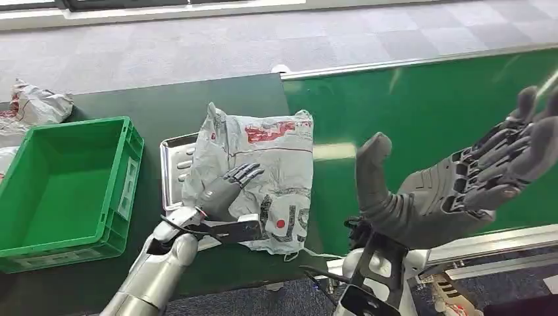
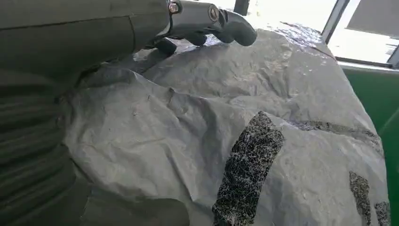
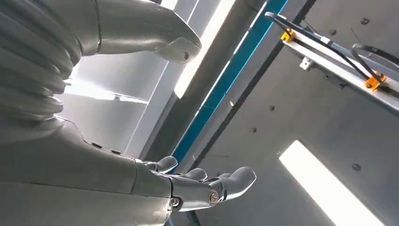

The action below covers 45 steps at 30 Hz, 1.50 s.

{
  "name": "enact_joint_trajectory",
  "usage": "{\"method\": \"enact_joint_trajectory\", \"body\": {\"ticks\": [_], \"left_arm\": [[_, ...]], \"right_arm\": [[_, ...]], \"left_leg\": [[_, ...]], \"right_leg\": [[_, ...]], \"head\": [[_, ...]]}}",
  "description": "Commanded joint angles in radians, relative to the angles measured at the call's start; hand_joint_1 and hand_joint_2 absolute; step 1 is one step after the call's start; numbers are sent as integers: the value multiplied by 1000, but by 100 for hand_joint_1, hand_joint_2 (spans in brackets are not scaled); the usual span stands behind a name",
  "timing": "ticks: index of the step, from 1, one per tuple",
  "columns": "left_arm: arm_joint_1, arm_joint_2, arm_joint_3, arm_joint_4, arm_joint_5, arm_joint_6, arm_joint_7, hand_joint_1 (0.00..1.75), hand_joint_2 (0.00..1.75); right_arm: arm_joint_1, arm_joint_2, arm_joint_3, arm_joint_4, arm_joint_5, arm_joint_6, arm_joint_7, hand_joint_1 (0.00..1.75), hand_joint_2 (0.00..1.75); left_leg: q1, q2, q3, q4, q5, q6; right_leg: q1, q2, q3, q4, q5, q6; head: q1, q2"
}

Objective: Moved the parcel from conveyor to table for the left to box.

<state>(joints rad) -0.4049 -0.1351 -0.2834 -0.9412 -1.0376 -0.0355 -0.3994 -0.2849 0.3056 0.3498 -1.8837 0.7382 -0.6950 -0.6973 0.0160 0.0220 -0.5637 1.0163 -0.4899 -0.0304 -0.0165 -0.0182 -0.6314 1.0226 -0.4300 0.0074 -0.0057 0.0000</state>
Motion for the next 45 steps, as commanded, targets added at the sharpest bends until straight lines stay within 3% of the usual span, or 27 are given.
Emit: {"method": "enact_joint_trajectory", "body": {"ticks": [1,6,18,25,30,33,35,38,39,40,45], "left_arm": [[-69,38,-63,138,-32,35,24,175,175],[-81,34,-116,194,-162,68,152,175,175],[-87,26,-132,225,-206,71,192,175,175],[-55,17,-79,133,-225,176,191,175,175],[56,-24,157,-299,270,349,-120,175,175],[64,-39,329,-492,522,501,-155,175,175],[47,-23,410,-515,508,642,-154,175,175],[42,-12,438,-508,491,692,-160,175,175],[33,-33,499,-508,421,734,-158,175,175],[4,-110,661,-525,294,734,-217,175,175],[-99,-180,994,-608,104,734,-299,175,175]], "right_arm": [[-18,-37,-16,41,0,-3,-1,0,175],[-13,-36,-12,39,2,-3,-1,0,175],[-10,-37,-9,40,-1,-3,-1,0,175],[12,-36,-16,30,7,-3,-1,0,175],[38,-34,-36,-8,13,-3,-1,0,175],[40,-24,-54,-8,16,-3,-1,0,175],[40,-16,-54,-13,25,-3,-1,0,175],[41,-11,-52,-15,31,-3,-1,0,175],[43,-6,-54,-19,36,-3,-1,0,175],[46,-3,-53,-21,37,-3,-1,0,175],[43,2,-62,-16,41,-3,-1,0,175]], "left_leg": [[0,-1,2,-1,0,1],[0,-3,3,-3,1,2],[0,0,4,-2,0,1],[0,0,6,-4,1,2],[1,1,3,-1,0,1],[2,0,-1,1,-1,2],[2,2,0,1,-1,2],[1,3,1,-1,0,0],[1,2,2,-2,0,1],[2,3,1,-1,0,0],[3,2,-1,0,1,0]], "right_leg": [[0,0,2,-1,0,-1],[1,1,4,-4,1,-1],[0,2,4,-2,0,-1],[0,3,6,-4,1,-1],[0,3,3,-2,1,-1],[2,3,0,0,0,-1],[2,5,-1,0,0,-1],[2,5,-1,0,1,-1],[2,6,0,-1,1,-2],[2,5,-1,0,1,-2],[3,5,-1,1,1,-1]], "head": [[0,0],[0,0],[0,0],[0,0],[0,0],[0,0],[0,0],[0,0],[0,0],[-1,0],[0,0]]}}
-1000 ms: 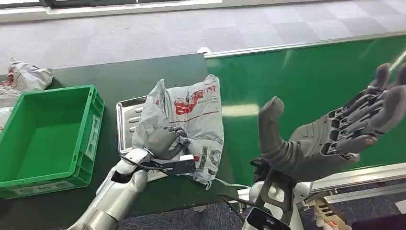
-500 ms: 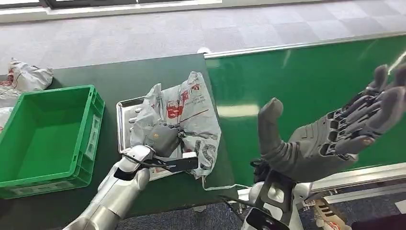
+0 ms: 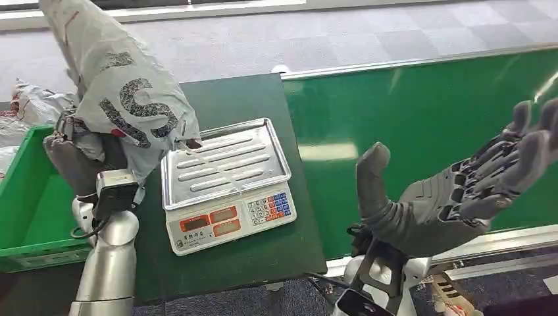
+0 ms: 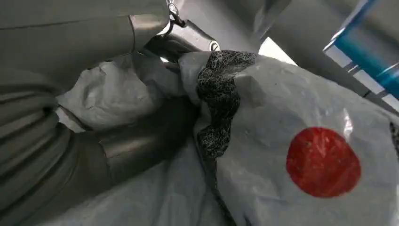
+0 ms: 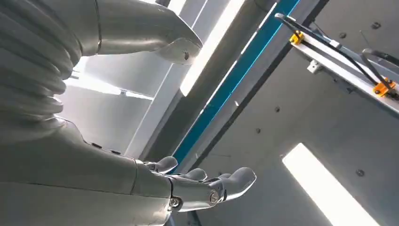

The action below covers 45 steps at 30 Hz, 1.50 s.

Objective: Moved the parcel from conveyor to table for the left to box.

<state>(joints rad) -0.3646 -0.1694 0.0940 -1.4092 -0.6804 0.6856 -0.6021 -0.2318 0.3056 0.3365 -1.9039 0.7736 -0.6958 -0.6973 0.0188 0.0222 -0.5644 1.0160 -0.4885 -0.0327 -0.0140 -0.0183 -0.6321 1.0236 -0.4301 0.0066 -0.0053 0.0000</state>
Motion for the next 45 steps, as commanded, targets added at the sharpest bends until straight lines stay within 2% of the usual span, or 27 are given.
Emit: {"method": "enact_joint_trajectory", "body": {"ticks": [1,2,4,5,6,7,8,9,11,12,13,14,16,17,18,26,29,30,31,33,36,37,39,40,42,44,45], "left_arm": [[-159,-152,684,-172,-342,13,-96,175,175],[-159,-152,684,-172,-342,13,-96,175,175],[-217,-144,833,-159,-666,13,-96,175,175],[-209,-105,798,-85,-854,13,32,175,175],[-63,103,596,105,-890,13,279,175,175],[-84,350,94,273,-890,13,782,175,175],[-104,376,-38,298,-890,13,985,175,175],[-104,376,-38,298,-890,13,985,175,175],[-192,344,-26,595,-890,13,976,175,175],[-192,344,-26,595,-890,13,976,175,175],[-214,322,8,638,-885,13,962,175,175],[-229,311,46,695,-866,13,945,175,175],[-301,321,88,958,-890,2,960,175,175],[-317,325,96,1020,-888,-7,983,175,175],[-320,330,116,1059,-890,-24,1004,175,175],[-314,337,130,1077,-887,-25,1004,175,175],[-295,338,203,1091,-863,-27,1037,175,175],[-286,339,229,1093,-856,4,1045,17,175],[-264,336,261,1052,-847,13,1022,0,0],[-219,306,322,908,-835,13,964,0,0],[-154,196,508,564,-798,13,773,0,0],[-156,105,674,375,-705,13,558,0,0],[-308,-39,1123,294,-556,13,13,0,0],[-281,-61,987,196,-285,13,-96,0,0],[-198,-68,780,52,9,13,-96,0,0],[-204,-101,782,29,-15,13,-96,0,0],[-164,-88,671,-15,120,13,-96,0,0]], "right_arm": [[-14,3,-51,8,6,-2,-1,0,175],[-14,3,-51,8,6,-2,-1,0,175],[-14,12,-67,4,20,-2,-1,0,175],[-8,10,-68,-5,22,-2,-1,0,175],[-2,10,-74,-19,29,-2,-1,0,175],[6,3,-73,-31,28,-2,-1,0,175],[9,1,-73,-34,26,-2,-1,0,175],[9,1,-73,-34,26,-2,-1,0,175],[15,-8,-72,-44,29,-2,-1,0,175],[15,-8,-72,-44,29,-2,-1,0,175],[20,-14,-71,-49,26,-2,-1,0,175],[21,-19,-66,-49,24,-2,-1,0,175],[18,-31,-61,-41,26,-2,-1,0,175],[16,-35,-60,-40,21,-2,-1,0,175],[16,-38,-57,-39,17,-2,-1,0,175],[16,-38,-54,-39,18,-2,-1,0,175],[22,-40,-45,-34,13,-2,-1,0,175],[23,-38,-44,-32,11,-2,-1,0,175],[23,-34,-43,-31,14,-2,-1,0,175],[26,-31,-43,-34,18,-2,-1,0,175],[29,-29,-43,-29,20,-2,-1,0,175],[28,-28,-43,-24,17,-2,-1,0,175],[23,-26,-41,-14,12,-2,-1,0,175],[16,-21,-46,-2,17,-2,-1,0,175],[9,-14,-54,5,18,-2,-1,0,175],[4,-15,-57,10,16,-2,-1,0,175],[6,-11,-64,8,20,-2,-1,0,175]], "left_leg": [[0,2,1,0,0,3],[1,4,0,1,-1,2],[1,4,1,1,-1,1],[1,4,2,-1,-1,2],[0,3,2,-1,0,1],[0,2,3,-1,0,1],[-2,3,11,-9,2,1],[0,-13,3,-6,5,0],[0,-19,2,-5,6,1],[0,-19,4,-5,6,1],[1,-15,5,-4,7,-1],[1,1,6,-5,6,-3],[-2,5,8,-7,5,-2],[0,-2,8,-5,5,-1],[0,4,8,-3,2,-2],[1,7,7,-4,3,-2],[1,6,6,-3,2,-3],[1,4,7,-4,3,-2],[1,6,6,-4,3,-2],[0,8,5,-3,2,-3],[0,6,5,-3,3,-2],[1,5,4,-2,3,-3],[3,0,-1,1,3,-2],[3,1,-3,3,4,-3],[3,2,-4,2,4,-2],[2,6,-2,0,4,-1],[1,10,0,1,1,-3]], "right_leg": [[0,5,1,-2,2,0],[1,7,-1,0,2,-1],[1,7,-1,0,2,-1],[1,7,0,-1,2,-1],[0,6,0,-1,1,-2],[0,6,1,-1,1,-2],[-2,7,6,-5,2,-3],[0,-10,5,-3,0,-3],[1,-14,5,-3,0,-3],[1,-14,6,-4,0,-4],[2,-11,3,-2,0,-6],[1,2,-3,-2,5,-11],[0,6,-1,-3,5,-8],[1,0,7,-2,2,-5],[1,4,3,0,2,-6],[1,7,0,-1,4,-8],[2,6,0,0,4,-9],[2,6,1,-2,4,-9],[2,7,1,-1,4,-9],[1,8,0,1,4,-9],[1,6,0,0,4,-9],[1,5,-1,1,4,-9],[4,0,-3,1,4,-8],[4,0,-6,2,4,-9],[5,2,-7,1,5,-7],[3,7,-5,0,6,-7],[2,9,-5,1,6,-8]], "head": [[0,0],[0,0],[0,0],[0,0],[-1,0],[-1,0],[0,0],[0,0],[0,0],[-3,0],[-2,0],[-4,0],[-3,0],[-2,0],[-3,0],[-3,0],[-3,0],[-3,0],[-3,0],[-3,0],[-3,0],[-3,0],[-3,0],[-3,0],[-2,0],[-3,0],[-3,0]]}}
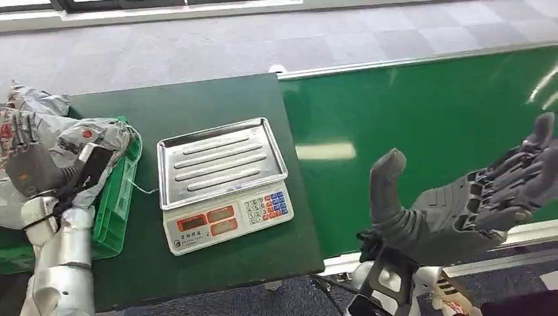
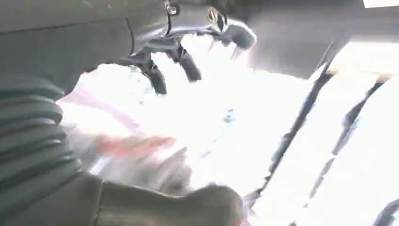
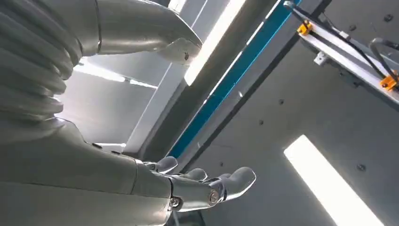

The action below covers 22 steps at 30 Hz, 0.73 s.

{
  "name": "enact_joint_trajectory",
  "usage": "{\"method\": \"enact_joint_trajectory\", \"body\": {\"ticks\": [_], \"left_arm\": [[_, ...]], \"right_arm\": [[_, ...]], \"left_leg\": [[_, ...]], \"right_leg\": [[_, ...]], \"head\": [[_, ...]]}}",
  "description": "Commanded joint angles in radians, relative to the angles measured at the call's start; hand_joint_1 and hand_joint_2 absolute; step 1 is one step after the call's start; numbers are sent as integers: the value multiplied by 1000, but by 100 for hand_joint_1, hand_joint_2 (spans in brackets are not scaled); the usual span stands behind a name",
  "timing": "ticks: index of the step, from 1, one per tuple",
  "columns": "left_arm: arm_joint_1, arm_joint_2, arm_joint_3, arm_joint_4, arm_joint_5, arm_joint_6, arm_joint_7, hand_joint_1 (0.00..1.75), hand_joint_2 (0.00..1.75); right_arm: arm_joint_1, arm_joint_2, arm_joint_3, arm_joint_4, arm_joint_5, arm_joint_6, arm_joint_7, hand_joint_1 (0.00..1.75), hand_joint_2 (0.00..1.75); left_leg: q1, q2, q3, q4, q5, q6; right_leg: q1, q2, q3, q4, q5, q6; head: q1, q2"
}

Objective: Moved the parcel from conveyor to table for the left to box.

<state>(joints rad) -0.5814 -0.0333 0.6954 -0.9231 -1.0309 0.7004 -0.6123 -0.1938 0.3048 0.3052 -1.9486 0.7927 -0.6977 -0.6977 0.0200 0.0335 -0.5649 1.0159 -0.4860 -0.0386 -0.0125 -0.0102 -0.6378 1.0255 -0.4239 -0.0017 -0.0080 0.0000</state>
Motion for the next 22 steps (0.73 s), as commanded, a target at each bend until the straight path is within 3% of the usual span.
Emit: {"method": "enact_joint_trajectory", "body": {"ticks": [1,2,5,6,7,10,11,12,14,16,17,22], "left_arm": [[88,-205,-41,-549,590,-2,-86,0,0],[142,-185,-173,-654,703,-2,-86,0,0],[230,-175,-501,-826,819,-2,-86,0,0],[259,-141,-641,-870,867,-14,-86,0,0],[266,-151,-658,-876,854,-2,-86,0,0],[333,-119,-863,-875,891,-179,-86,0,0],[348,-105,-903,-867,897,-284,-83,0,175],[366,-116,-923,-865,903,-313,-86,0,175],[391,-117,-975,-827,999,-549,-86,0,175],[395,-126,-990,-810,1022,-614,-86,0,175],[408,-136,-991,-797,1052,-732,-86,0,175],[433,-158,-992,-795,1063,-819,-86,0,175]], "right_arm": [[-30,-6,-41,49,8,0,0,0,175],[-27,0,-50,47,11,0,0,0,175],[-23,9,-69,57,17,0,0,0,175],[-20,7,-71,67,20,0,0,0,175],[-20,7,-71,68,19,0,0,0,175],[-15,-3,-58,90,-6,0,0,0,175],[-12,-13,-44,99,-31,0,0,0,175],[-9,-19,-35,103,-45,0,0,0,175],[-1,-58,31,132,-154,0,0,0,175],[1,-86,68,140,-217,0,0,0,175],[3,-127,120,137,-372,73,0,0,175],[34,-154,141,88,-498,150,0,0,175]], "left_leg": [[0,4,0,1,-3,2],[0,3,6,-1,-3,3],[2,-7,-1,2,-1,3],[2,-10,-1,2,-2,4],[2,-9,-1,2,-2,3],[1,-15,0,0,-1,5],[1,-15,2,-2,0,5],[0,-14,2,-2,-1,5],[0,-13,4,-3,-1,5],[-1,-11,5,-4,-1,4],[-1,-11,6,-5,-1,5],[-1,-10,4,-3,-2,4]], "right_leg": [[0,7,0,0,-1,0],[-1,7,3,-2,-1,0],[3,-3,1,0,-3,1],[3,-6,2,-1,-4,2],[3,-4,1,-1,-3,2],[2,-9,5,-3,-3,2],[1,-9,7,-4,-3,2],[0,-8,7,-3,-3,2],[0,-7,8,-5,-3,2],[-1,-5,8,-5,-3,2],[-2,-5,9,-6,-3,2],[-2,-5,7,-4,-4,3]], "head": [[0,0],[-2,0],[0,0],[0,0],[0,0],[0,0],[0,0],[0,0],[0,0],[0,0],[0,0],[0,0]]}}
